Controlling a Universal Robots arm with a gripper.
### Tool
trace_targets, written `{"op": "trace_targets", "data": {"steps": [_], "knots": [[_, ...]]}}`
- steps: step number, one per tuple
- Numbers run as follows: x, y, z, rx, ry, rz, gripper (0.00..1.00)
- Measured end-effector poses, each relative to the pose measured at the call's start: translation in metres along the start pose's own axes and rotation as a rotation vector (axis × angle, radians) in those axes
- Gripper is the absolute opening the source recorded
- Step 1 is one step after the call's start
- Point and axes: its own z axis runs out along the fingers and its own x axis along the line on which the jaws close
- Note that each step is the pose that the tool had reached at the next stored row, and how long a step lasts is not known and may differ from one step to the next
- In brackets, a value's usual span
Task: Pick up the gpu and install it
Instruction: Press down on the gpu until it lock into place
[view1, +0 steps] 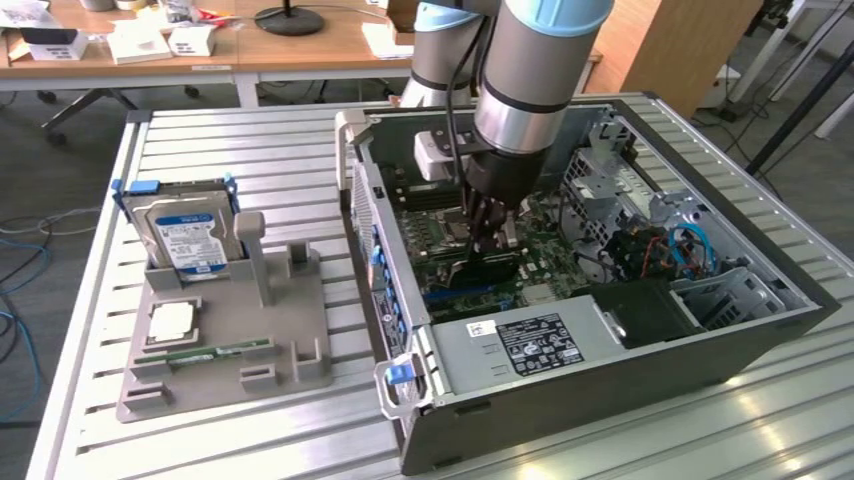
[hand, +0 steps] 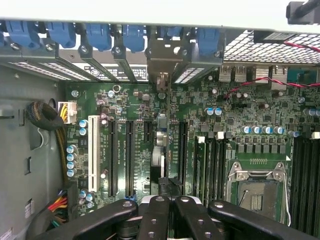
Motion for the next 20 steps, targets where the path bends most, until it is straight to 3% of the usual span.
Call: {"op": "trace_targets", "data": {"steps": [20], "knots": [[-0.0005,0.0000,0.0013,-0.0001,0.0001,0.000,0.10]]}}
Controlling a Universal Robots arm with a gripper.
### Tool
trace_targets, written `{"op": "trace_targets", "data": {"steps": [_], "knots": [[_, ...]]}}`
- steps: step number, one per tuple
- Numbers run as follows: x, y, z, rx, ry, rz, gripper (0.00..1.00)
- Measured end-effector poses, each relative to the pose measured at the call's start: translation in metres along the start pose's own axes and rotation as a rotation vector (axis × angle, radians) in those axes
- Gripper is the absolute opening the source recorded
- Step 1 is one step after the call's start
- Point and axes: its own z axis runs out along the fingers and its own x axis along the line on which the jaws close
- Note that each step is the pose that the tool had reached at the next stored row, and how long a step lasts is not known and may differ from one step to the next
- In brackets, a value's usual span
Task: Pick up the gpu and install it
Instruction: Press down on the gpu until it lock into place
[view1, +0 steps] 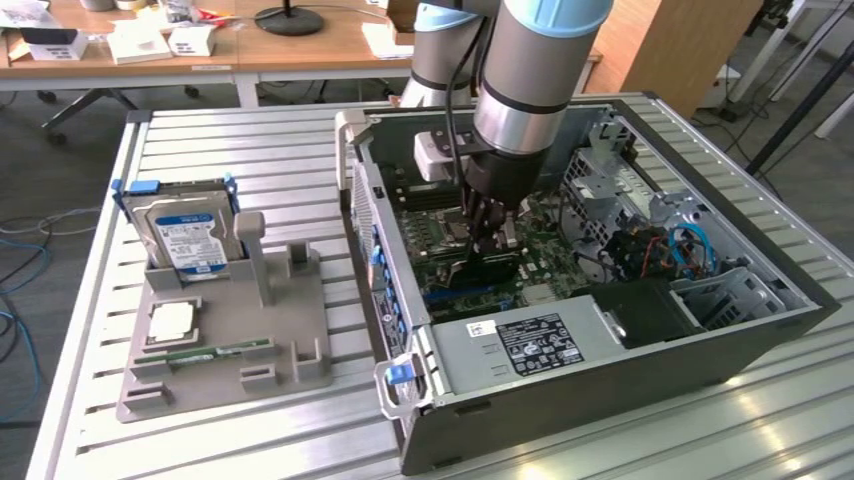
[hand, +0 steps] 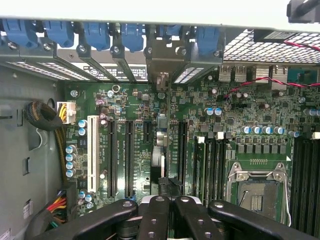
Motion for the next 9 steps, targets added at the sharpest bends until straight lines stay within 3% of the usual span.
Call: {"op": "trace_targets", "data": {"steps": [9], "knots": [[-0.0004,0.0000,0.0002,0.0001,-0.0002,0.000,0.10]]}}
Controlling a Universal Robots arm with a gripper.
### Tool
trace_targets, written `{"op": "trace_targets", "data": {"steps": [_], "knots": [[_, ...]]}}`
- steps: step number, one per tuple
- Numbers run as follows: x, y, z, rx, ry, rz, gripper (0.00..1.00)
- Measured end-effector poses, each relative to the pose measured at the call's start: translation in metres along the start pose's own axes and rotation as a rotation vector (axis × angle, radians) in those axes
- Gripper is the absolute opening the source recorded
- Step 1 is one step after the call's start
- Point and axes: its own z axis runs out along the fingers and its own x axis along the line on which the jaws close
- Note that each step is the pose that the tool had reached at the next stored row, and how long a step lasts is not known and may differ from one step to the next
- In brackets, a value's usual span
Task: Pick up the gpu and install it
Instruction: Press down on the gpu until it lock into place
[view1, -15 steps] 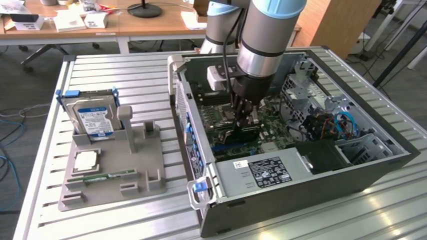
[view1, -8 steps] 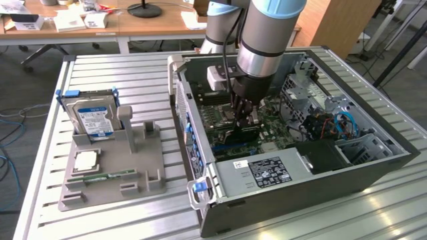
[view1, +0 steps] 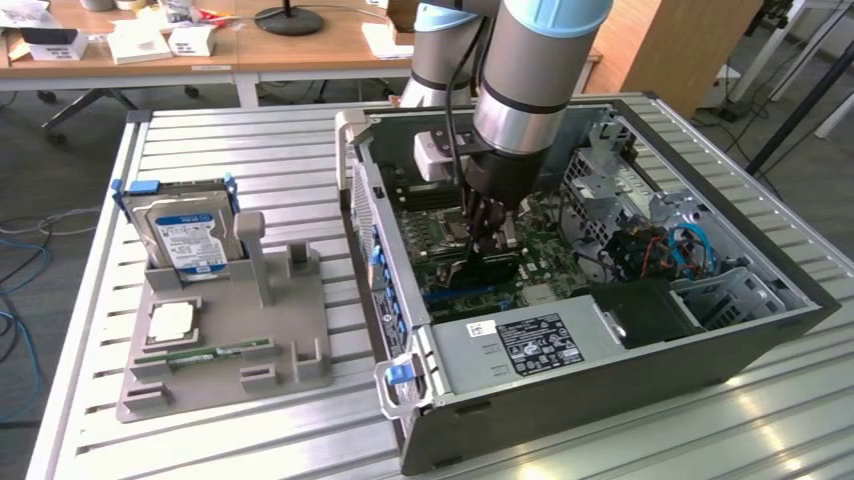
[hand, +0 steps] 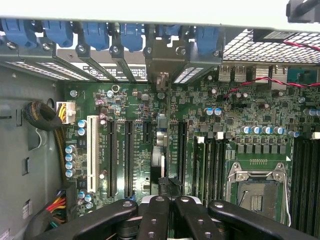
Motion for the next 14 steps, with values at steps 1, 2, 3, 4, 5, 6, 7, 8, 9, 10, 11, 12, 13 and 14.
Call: {"op": "trace_targets", "data": {"steps": [1,2,3,4,5,6,7,8,9,10,11,12,13,14], "knots": [[0.0000,0.0000,0.0000,0.0000,0.0000,0.000,0.10],[0.0000,0.0000,0.0000,0.0000,0.0000,0.000,0.10],[0.0000,0.0000,0.0001,-0.0001,0.0003,0.000,0.10],[-0.0001,0.0000,0.0002,-0.0002,0.0004,0.000,0.10],[-0.0001,-0.0001,0.0003,-0.0002,0.0003,0.000,0.10],[-0.0001,0.0000,0.0004,-0.0002,0.0003,0.000,0.10],[-0.0001,0.0000,0.0005,-0.0001,0.0002,0.000,0.10],[-0.0001,0.0000,0.0005,-0.0001,0.0002,0.000,0.10],[-0.0001,0.0000,0.0005,-0.0001,0.0002,0.000,0.10],[-0.0001,0.0000,0.0006,-0.0001,0.0002,0.000,0.10],[-0.0001,0.0000,0.0009,-0.0001,0.0002,0.000,0.10],[-0.0001,0.0000,0.0013,-0.0001,0.0003,0.000,0.10],[0.0000,0.0000,0.0016,-0.0001,0.0004,0.000,0.10],[0.0000,0.0000,0.0017,-0.0002,0.0004,0.000,0.10]]}}
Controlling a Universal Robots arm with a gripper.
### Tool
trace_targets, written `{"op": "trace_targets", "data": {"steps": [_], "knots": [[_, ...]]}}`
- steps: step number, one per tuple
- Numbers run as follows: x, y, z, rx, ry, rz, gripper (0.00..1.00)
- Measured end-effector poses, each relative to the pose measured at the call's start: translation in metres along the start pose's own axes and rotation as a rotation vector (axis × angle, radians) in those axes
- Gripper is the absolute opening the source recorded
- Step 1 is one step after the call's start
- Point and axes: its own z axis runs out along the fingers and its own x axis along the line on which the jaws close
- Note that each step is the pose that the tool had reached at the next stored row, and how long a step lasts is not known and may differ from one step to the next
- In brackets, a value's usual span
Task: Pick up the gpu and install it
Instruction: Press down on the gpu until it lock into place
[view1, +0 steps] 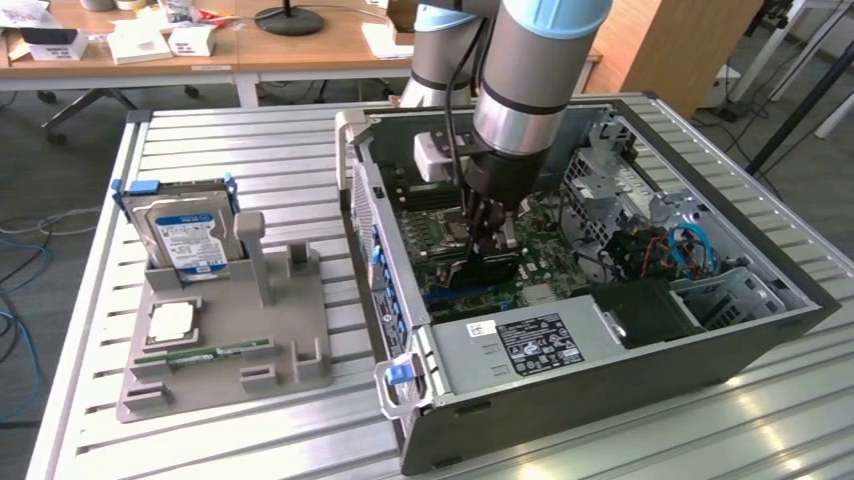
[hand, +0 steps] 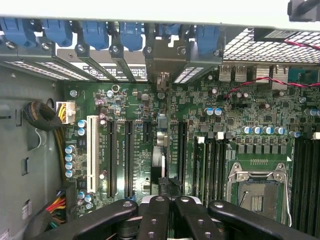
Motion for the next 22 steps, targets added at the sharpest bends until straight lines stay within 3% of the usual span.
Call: {"op": "trace_targets", "data": {"steps": [22], "knots": [[0.0002,0.0023,0.0057,0.0005,-0.0004,0.000,0.10]]}}
